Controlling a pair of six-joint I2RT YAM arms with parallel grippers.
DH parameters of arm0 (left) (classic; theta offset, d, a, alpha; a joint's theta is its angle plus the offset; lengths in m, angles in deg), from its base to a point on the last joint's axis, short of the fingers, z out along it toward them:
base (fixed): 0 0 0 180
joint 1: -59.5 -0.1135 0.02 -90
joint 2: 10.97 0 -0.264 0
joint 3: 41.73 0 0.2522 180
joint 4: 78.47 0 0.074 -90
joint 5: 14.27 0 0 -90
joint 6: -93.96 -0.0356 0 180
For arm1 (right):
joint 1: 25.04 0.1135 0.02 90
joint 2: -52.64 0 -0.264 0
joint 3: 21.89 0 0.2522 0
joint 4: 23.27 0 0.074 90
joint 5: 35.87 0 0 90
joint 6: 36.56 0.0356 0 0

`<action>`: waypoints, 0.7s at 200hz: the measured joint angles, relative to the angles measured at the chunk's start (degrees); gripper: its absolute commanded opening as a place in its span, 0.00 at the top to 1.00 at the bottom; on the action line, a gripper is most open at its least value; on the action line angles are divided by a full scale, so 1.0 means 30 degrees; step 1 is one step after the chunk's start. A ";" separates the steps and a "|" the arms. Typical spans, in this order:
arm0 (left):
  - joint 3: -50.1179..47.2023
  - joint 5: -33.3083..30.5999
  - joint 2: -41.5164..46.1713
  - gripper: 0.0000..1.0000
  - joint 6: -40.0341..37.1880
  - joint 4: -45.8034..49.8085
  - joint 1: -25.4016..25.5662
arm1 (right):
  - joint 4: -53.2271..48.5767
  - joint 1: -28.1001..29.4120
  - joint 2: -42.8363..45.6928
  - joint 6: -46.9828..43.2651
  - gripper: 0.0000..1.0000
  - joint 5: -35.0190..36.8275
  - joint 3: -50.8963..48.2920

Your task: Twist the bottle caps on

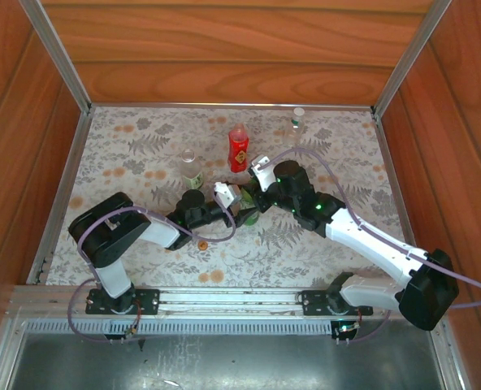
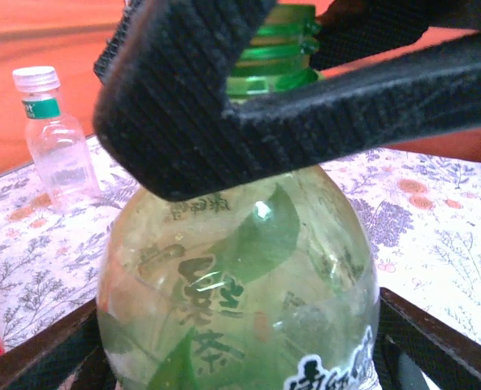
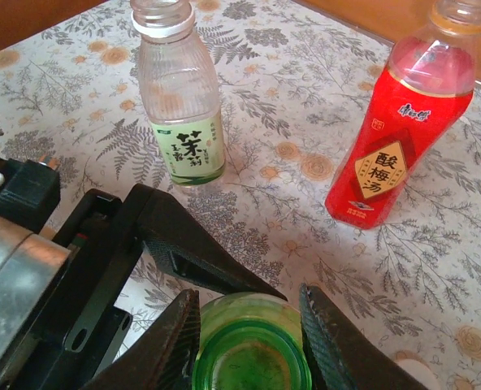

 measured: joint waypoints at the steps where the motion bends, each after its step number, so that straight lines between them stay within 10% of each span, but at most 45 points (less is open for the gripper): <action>1: 0.0000 0.0000 0.0000 0.26 0.0036 -0.0015 0.0000 | -0.0007 0.0000 0.0000 0.0022 0.72 0.0015 0.0000; 140: 0.0350 0.0109 -0.0233 0.25 0.0291 -0.0284 0.0000 | -0.0044 0.0000 0.0000 0.0896 0.70 0.0044 0.0000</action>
